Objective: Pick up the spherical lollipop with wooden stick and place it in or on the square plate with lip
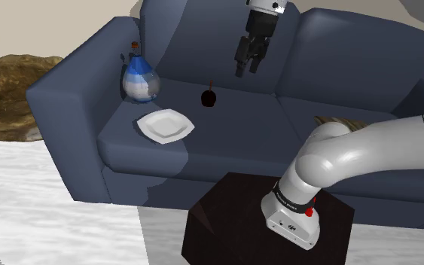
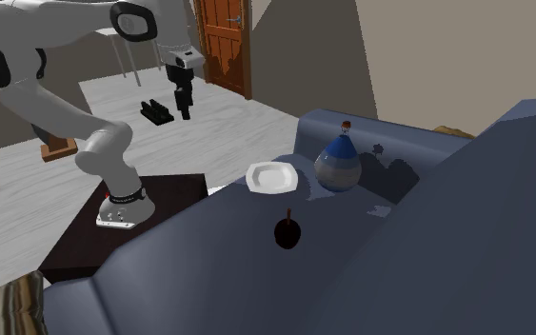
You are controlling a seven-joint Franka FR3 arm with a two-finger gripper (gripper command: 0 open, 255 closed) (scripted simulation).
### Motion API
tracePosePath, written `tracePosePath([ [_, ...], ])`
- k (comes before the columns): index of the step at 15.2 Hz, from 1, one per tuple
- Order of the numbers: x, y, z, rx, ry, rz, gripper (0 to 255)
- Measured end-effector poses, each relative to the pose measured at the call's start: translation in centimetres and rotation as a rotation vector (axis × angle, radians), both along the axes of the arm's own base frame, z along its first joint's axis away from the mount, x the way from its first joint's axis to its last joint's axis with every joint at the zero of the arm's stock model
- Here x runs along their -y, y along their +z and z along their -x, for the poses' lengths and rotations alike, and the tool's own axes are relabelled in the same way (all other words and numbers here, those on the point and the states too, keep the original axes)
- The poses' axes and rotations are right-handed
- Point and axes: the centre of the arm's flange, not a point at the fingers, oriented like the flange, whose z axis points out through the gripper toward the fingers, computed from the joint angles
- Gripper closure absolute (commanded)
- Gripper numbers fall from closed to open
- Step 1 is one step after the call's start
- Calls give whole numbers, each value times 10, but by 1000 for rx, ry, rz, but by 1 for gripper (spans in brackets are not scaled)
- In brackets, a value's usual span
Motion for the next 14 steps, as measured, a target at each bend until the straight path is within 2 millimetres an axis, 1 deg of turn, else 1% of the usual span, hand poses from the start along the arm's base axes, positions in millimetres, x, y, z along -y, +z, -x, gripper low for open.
tracePosePath([
  [1, 0, 0, 0, 0, 0, 0, 0],
  [2, 3, -2, -5, -4, 3, 4, 0],
  [5, 16, -15, -31, -30, 16, 27, 0],
  [6, 21, -18, -43, -39, 21, 37, 0],
  [8, 35, -34, -64, -59, 32, 55, 0],
  [10, 47, -44, -85, -78, 43, 73, 0],
  [12, 60, -54, -109, -97, 54, 92, 0],
  [13, 64, -63, -122, -107, 59, 101, 0],
  [14, 70, -69, -130, -118, 65, 111, 0],
])
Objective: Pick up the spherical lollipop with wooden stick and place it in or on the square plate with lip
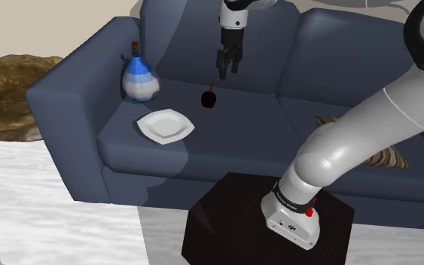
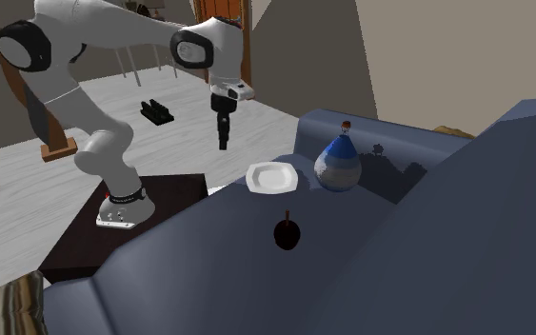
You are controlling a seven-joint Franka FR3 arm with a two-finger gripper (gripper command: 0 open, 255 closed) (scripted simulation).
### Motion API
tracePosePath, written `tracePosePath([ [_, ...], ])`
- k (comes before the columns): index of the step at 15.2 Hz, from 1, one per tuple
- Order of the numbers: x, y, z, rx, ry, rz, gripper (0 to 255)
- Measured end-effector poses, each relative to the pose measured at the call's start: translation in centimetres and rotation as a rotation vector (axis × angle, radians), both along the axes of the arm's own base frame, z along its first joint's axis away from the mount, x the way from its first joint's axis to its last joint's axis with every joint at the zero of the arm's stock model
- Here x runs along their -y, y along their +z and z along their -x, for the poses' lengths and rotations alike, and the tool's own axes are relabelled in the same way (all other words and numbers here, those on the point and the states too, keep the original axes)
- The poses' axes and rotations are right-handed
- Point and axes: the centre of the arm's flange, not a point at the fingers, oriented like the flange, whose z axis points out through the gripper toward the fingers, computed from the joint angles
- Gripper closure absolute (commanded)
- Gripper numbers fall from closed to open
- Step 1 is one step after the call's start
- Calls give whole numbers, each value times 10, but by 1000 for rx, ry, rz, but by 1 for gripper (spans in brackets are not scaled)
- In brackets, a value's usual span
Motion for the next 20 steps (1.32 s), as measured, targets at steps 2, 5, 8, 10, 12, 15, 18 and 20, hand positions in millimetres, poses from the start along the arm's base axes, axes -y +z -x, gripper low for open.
tracePosePath([
  [2, 11, -10, -24, -19, 11, 19, 0],
  [5, 26, -30, -57, -48, 27, 47, 0],
  [8, 41, -53, -87, -78, 44, 74, 0],
  [10, 56, -65, -105, -98, 55, 93, 0],
  [12, 67, -78, -129, -117, 65, 111, 0],
  [15, 85, -98, -158, -146, 82, 139, 0],
  [18, 100, -119, -189, -176, 99, 167, 0],
  [20, 115, -135, -210, -194, 110, 186, 0],
])
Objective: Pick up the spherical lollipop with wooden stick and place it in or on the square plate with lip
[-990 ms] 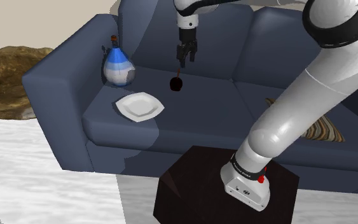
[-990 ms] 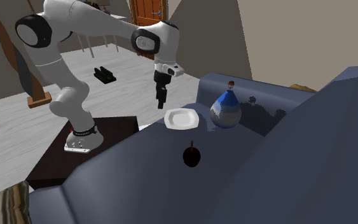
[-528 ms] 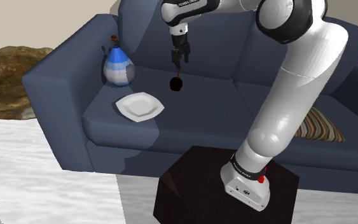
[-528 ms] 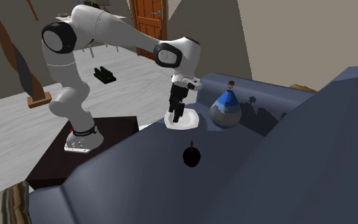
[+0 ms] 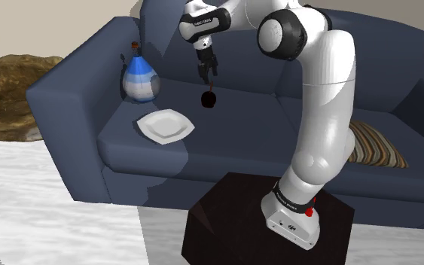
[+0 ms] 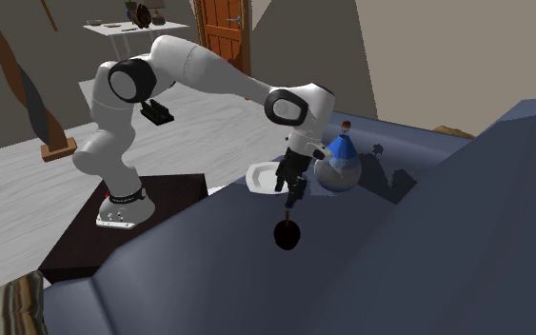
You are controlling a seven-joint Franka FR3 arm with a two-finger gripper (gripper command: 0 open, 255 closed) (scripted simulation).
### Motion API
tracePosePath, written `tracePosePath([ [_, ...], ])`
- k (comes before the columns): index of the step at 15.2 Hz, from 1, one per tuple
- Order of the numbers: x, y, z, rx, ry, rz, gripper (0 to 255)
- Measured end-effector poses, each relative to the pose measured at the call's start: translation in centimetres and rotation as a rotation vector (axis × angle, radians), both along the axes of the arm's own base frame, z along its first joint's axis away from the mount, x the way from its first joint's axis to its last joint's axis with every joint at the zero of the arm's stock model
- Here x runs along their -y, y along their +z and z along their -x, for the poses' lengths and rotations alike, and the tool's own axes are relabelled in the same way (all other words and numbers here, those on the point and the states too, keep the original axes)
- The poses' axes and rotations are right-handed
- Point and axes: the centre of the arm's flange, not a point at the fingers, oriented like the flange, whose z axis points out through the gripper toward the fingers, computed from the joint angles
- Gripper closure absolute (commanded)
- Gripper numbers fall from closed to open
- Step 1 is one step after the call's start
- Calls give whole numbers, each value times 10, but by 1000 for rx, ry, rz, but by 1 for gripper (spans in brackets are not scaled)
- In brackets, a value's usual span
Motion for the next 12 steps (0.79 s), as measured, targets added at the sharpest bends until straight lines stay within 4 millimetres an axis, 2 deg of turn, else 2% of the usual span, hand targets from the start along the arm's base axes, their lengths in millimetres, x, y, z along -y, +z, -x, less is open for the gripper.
tracePosePath([
  [2, 8, -10, -18, -18, 9, 15, 0],
  [4, 12, -18, -20, -23, 12, 20, 0],
  [9, 20, -46, -13, -25, 13, 21, 0],
  [12, 22, -51, -11, -24, 13, 21, 0],
])
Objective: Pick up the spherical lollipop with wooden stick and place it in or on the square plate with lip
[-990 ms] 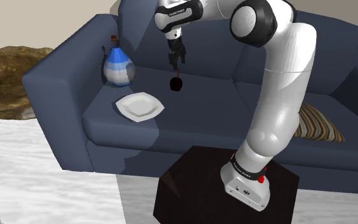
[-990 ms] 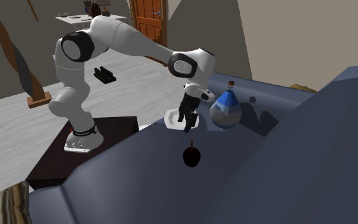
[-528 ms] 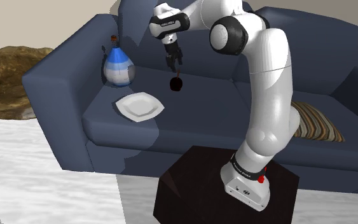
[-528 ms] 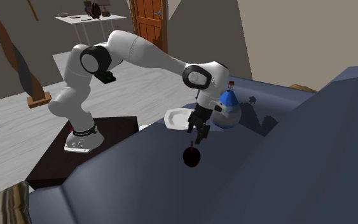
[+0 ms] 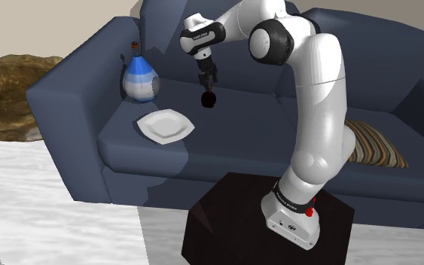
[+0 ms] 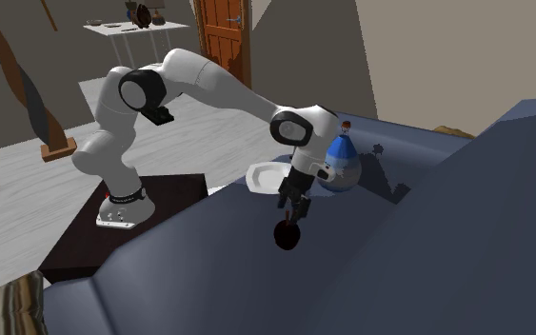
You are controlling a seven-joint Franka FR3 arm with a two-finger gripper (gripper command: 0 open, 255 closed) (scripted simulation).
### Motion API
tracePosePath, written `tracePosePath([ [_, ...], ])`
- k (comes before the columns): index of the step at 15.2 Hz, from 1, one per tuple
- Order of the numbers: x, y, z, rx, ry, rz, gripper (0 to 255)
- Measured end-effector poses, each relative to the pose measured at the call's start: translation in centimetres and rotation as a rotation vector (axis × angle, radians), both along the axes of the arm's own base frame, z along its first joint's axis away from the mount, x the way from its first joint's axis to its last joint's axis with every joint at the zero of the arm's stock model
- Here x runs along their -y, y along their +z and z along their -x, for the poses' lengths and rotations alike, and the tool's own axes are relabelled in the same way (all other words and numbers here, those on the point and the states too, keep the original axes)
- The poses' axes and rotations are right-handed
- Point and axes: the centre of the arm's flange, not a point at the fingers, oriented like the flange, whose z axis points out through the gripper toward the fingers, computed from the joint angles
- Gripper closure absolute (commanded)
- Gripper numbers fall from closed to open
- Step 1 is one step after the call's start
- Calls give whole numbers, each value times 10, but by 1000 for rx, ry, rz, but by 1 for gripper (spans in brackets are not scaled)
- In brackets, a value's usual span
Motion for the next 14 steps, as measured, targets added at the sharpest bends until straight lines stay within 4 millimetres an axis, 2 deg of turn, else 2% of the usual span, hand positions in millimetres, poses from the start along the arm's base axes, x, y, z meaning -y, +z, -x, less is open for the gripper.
tracePosePath([
  [4, 0, -1, 0, 0, 0, 0, 0],
  [5, 0, -1, 0, 0, 0, 0, 255],
  [14, 0, 2, 0, 5, 0, 2, 255],
])
